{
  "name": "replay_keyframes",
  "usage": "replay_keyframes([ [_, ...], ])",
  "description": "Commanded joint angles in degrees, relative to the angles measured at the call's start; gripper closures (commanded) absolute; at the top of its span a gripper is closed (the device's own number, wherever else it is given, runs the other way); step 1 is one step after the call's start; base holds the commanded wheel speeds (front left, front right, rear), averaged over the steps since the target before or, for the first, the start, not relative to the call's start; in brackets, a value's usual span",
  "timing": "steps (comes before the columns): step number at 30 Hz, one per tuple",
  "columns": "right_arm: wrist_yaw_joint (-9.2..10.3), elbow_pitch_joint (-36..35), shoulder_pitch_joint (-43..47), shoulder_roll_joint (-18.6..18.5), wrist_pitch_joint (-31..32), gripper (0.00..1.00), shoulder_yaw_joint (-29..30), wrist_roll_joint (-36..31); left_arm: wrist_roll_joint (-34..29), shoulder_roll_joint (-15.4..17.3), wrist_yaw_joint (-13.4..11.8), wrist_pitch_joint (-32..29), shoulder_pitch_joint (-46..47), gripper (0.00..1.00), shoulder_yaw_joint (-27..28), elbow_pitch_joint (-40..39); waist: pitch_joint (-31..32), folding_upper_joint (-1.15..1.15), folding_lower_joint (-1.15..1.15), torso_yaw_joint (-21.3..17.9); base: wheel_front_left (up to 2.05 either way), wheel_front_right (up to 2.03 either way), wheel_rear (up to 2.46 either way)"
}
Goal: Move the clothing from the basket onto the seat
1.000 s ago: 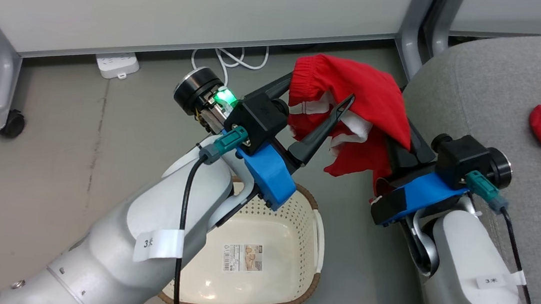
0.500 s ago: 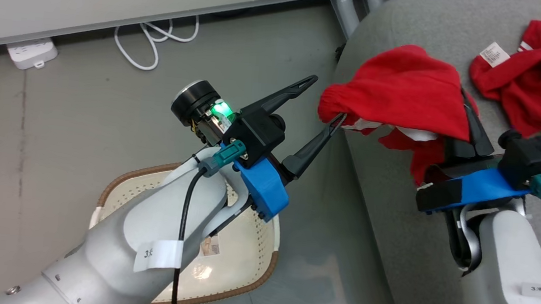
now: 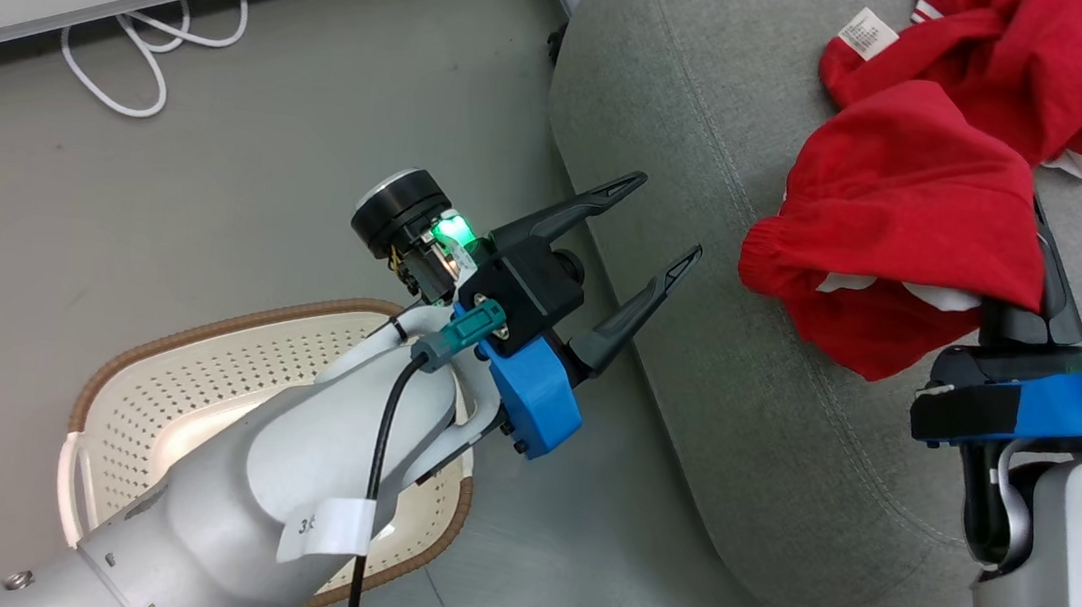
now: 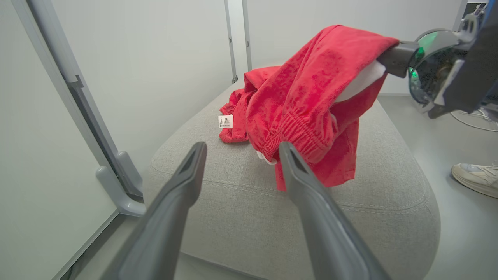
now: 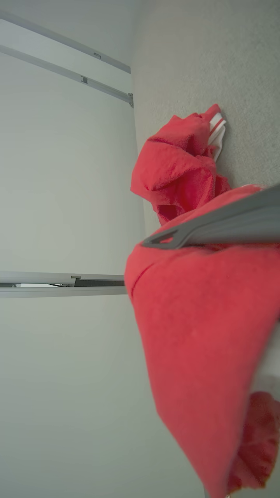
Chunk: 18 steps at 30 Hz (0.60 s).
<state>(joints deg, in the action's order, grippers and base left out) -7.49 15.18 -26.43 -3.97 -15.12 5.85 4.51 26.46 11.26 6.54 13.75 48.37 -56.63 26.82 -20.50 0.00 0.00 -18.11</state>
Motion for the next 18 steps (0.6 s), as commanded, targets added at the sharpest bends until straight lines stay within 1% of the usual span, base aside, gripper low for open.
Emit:
replay_keyframes([
  [1,-0.01,-0.7,0.9,0.2,-0.1,1.0,0.5,-0.1,-0.4,0.5,-0.1,-0.1,0.5,0.0,-0.3,-0.4,-0.9,0.0,0.0,-1.3,0.0,0.0,0.0],
  [9,-0.01,-2.4,3.6,0.8,-0.1,1.0,3.1,0.4,-0.8,1.0,-0.3,-0.7,0.7,0.0,-1.4,-1.4,-2.1,0.0,0.0,-3.3,0.0,0.0,0.0],
  [18,-0.01,-3.1,4.6,1.0,-0.1,1.0,3.2,0.1,-0.6,1.1,-0.5,-0.5,0.2,0.0,-2.0,-1.7,-2.3,0.0,0.0,-3.4,0.0,0.0,0.0],
])
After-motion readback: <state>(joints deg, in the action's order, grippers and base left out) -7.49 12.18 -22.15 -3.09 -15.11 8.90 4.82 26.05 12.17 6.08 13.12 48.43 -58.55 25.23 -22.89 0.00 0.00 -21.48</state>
